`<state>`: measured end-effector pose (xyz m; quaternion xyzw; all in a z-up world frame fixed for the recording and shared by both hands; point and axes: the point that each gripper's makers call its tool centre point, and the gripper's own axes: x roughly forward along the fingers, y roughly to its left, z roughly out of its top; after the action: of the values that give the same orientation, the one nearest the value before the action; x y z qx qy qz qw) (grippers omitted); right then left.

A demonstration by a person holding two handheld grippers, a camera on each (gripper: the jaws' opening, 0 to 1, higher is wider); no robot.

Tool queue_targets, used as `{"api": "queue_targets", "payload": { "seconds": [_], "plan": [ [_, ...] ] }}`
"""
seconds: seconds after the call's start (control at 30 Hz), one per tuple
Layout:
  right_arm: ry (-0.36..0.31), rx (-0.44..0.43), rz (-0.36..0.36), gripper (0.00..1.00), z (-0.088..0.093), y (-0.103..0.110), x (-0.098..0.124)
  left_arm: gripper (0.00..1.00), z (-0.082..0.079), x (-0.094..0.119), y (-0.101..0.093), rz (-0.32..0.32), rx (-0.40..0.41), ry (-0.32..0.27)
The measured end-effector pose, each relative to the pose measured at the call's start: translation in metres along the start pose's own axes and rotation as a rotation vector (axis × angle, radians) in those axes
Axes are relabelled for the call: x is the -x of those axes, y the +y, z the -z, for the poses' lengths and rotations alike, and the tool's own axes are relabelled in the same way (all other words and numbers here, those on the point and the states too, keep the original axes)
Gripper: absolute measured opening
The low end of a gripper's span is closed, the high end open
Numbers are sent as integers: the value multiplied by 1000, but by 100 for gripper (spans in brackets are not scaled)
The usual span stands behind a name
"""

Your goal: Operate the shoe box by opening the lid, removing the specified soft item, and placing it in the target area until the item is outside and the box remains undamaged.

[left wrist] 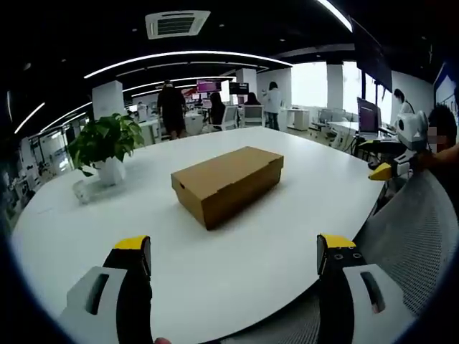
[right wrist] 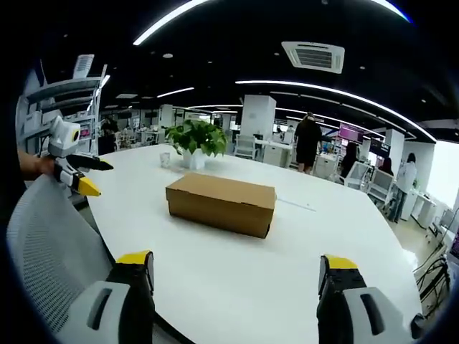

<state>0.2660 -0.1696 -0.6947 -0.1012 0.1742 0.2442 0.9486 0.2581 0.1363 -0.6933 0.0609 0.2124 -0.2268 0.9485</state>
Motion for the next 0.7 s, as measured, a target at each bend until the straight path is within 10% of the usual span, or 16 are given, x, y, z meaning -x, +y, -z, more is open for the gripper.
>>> {"api": "queue_targets", "payload": {
  "seconds": [0.7],
  "plan": [
    [9,-8,-2,96,0,0,0,100,2,-1,0,5,5,23]
  ]
}}
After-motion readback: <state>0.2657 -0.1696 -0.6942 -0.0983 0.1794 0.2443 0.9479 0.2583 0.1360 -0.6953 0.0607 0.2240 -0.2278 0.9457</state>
